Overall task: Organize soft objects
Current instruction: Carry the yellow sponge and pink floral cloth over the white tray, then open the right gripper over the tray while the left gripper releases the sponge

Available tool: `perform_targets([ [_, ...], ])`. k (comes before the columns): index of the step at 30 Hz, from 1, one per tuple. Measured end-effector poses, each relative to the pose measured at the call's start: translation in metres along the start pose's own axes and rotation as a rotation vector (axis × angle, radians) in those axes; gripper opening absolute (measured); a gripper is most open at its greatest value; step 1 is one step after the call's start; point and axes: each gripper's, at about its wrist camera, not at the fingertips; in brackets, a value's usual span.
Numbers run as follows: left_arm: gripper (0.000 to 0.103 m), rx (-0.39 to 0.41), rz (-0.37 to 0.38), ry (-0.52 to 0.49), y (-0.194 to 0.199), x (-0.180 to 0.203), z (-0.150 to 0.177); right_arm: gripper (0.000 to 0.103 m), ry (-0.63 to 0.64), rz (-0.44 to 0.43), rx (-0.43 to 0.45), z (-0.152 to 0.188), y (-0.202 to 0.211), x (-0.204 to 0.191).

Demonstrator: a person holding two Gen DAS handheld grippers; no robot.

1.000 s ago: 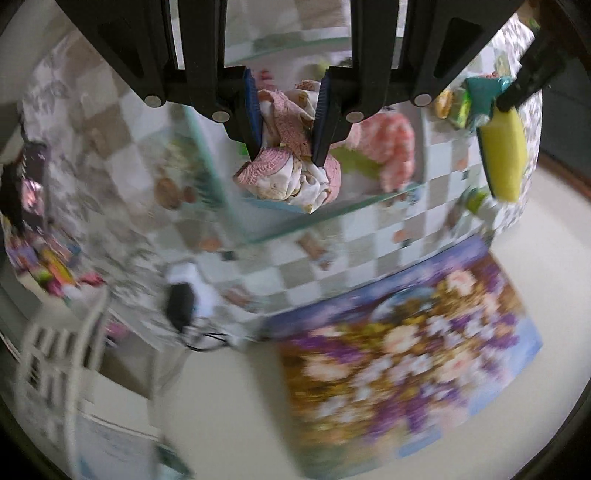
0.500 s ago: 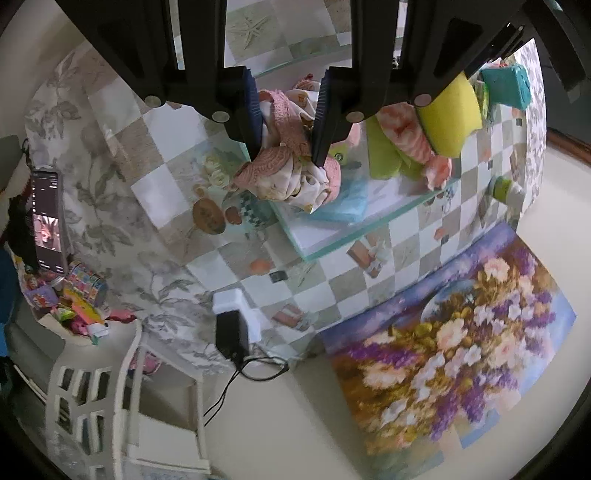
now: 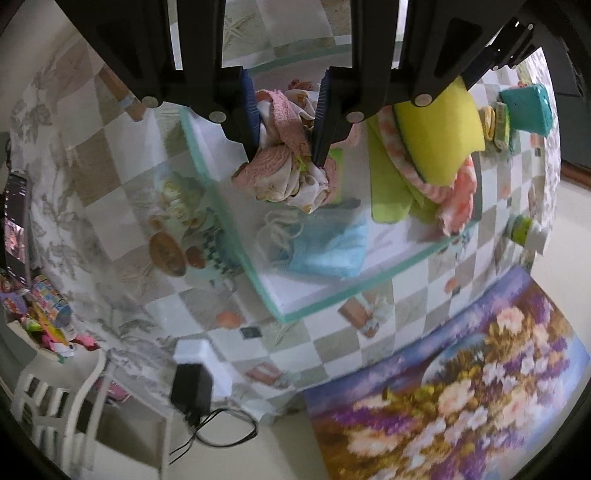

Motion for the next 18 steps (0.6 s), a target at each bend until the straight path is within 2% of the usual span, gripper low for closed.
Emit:
perform_targets([
  [10,0.023,-0.052,0.004,-0.018,-0.012,0.007,0.003,0.031,0.077,0.024,-0.105,0.014,-0.037,-0.023],
  [18,0.023,-0.084,-0.001,-0.021,-0.02,0.01,0.004,0.044,0.084,0.041,-0.149,0.02,-0.053,-0.025],
])
Point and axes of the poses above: each gripper's, at about its wrist camera, not at the fingertips, and y roughly against the way its jaws point, x to its right, z to its underside, and after that the axes turned 4 degrees about x, right-handed
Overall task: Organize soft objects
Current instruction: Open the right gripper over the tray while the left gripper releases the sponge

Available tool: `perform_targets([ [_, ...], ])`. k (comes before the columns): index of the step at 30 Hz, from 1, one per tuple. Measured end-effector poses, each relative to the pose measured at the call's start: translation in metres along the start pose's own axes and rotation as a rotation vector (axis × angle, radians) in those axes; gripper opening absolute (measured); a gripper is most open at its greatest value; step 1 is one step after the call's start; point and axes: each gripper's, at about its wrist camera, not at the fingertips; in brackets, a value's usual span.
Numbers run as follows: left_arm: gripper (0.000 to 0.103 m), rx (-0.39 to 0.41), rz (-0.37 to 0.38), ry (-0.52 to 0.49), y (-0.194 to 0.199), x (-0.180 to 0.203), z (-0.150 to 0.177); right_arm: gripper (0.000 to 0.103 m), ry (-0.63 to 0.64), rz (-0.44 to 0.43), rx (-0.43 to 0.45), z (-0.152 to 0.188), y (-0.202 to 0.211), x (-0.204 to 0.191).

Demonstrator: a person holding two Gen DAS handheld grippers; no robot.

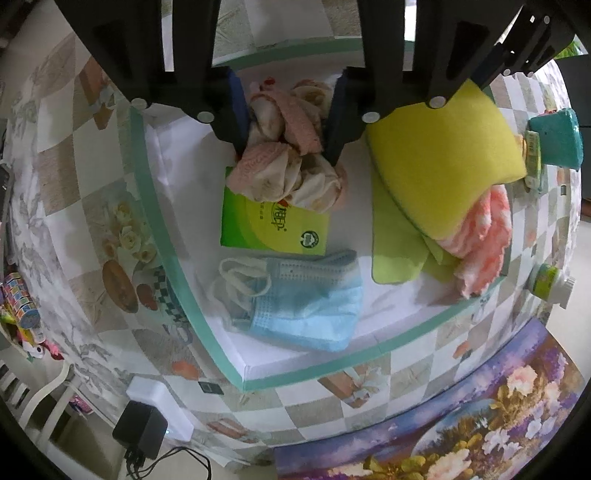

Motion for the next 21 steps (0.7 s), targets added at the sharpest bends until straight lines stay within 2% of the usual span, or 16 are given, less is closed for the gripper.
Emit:
perform_targets([
  [2,0.024,0.003,0.003,-0.001,0.001,0.001,0.0,0.047,0.003,0.003,-0.005,0.0,-0.001,-0.001],
  [5,0.033,0.011,0.01,0.006,0.005,0.0,-0.001,0.058,0.007,0.018,-0.003,0.0,0.001,-0.003],
  [7,0.039,0.015,0.011,0.006,0.008,-0.001,-0.002,0.059,0.006,0.023,-0.001,0.0,0.003,-0.004],
  [16,0.055,0.05,0.032,0.034,0.029,-0.009,-0.009,0.064,-0.007,0.041,0.029,-0.005,0.022,0.005],
  [21,0.056,0.081,0.046,0.091,0.047,-0.022,-0.014,0.065,-0.018,0.041,0.072,-0.011,0.045,0.012],
])
Point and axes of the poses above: each gripper's, at about its wrist camera, not at the fingertips, and y roughly against the way its jaws point, x to its right, z to its underside, and after that the axes turned 4 degrees about x, right-handed
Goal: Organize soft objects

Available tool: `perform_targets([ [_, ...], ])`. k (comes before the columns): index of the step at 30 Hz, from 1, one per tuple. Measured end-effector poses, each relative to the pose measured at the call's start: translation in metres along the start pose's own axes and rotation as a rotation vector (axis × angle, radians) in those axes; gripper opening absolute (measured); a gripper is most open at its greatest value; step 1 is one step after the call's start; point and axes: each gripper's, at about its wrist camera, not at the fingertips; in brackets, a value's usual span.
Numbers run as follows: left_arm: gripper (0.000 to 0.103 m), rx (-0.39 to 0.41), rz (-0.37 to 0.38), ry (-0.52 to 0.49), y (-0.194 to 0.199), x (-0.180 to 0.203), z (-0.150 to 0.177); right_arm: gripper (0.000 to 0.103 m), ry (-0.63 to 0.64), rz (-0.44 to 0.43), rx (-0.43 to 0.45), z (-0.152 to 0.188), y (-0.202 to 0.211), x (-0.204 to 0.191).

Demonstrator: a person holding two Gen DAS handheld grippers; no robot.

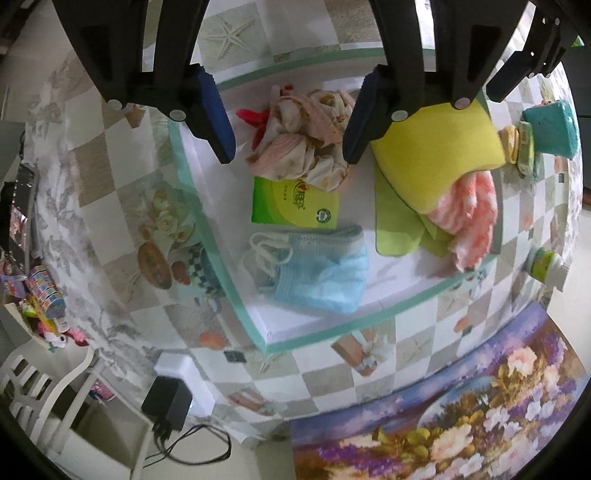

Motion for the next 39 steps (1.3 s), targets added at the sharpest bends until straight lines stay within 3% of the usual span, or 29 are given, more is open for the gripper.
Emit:
perform_targets([
  [5,0.06,0.04,0.009,0.075,0.013,-0.018,-0.003,0.065,-0.008,0.004,0.051,-0.002,0.018,-0.002],
  [7,0.074,0.063,-0.004,0.114,0.017,-0.029,-0.006,0.065,-0.005,0.007,0.069,-0.004,0.025,-0.003],
  [16,0.082,0.122,-0.065,0.29,0.03,-0.085,-0.008,0.07,0.028,-0.001,0.098,-0.003,0.04,-0.019],
  [19,0.084,0.131,-0.084,0.334,0.032,-0.098,-0.007,0.076,0.055,-0.012,0.095,0.0,0.04,-0.031],
  [22,0.097,0.136,-0.094,0.372,0.032,-0.111,-0.005,0.082,0.08,-0.021,0.091,0.003,0.04,-0.043],
  [26,0.097,0.147,-0.117,0.427,0.035,-0.127,0.0,0.094,0.121,-0.04,0.108,0.007,0.044,-0.061],
  [39,0.1,0.143,-0.14,0.498,0.036,-0.147,0.011,0.094,0.235,-0.076,0.149,0.018,0.055,-0.106],
])
Point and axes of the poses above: each gripper's, at about its wrist camera, not at the fingertips, and y roughly against the way its jaws point, x to its right, z to its underside, and after that the axes turned 4 degrees about x, right-handed
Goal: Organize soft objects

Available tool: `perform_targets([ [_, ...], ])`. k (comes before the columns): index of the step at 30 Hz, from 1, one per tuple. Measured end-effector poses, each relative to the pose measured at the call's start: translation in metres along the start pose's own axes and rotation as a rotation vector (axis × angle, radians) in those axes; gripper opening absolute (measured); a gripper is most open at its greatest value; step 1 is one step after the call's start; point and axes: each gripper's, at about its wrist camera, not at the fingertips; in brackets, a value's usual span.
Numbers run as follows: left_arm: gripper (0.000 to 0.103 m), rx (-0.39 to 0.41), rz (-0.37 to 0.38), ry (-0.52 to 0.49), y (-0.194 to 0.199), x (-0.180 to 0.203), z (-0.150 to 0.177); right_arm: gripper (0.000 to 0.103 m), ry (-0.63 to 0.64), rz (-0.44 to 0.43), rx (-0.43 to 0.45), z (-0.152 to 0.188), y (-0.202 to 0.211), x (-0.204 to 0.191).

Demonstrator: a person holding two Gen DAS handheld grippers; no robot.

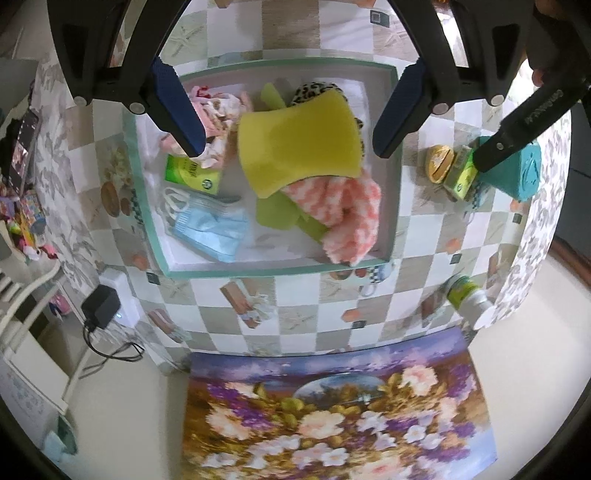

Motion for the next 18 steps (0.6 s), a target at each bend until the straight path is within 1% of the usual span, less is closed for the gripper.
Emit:
perform_targets([
  [8,0.1,0.006,-0.022,0.067,0.002,-0.023,0.0,0.094,0.055,-0.023,-0.014,0.002,-0.004,-0.032],
  [15,0.1,0.0,-0.038,0.184,0.004,-0.057,0.003,0.094,0.114,-0.046,-0.014,0.004,-0.007,-0.061],
  [18,0.1,0.006,-0.06,0.216,0.006,-0.068,0.004,0.094,0.136,-0.064,-0.015,0.005,-0.011,-0.073],
])
Point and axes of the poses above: each gripper's, at about its wrist camera, not at the fingertips, and y roughly against the way its jaws point, x to its right, z to its underside, and after that the axes turned 4 degrees about x, right-handed
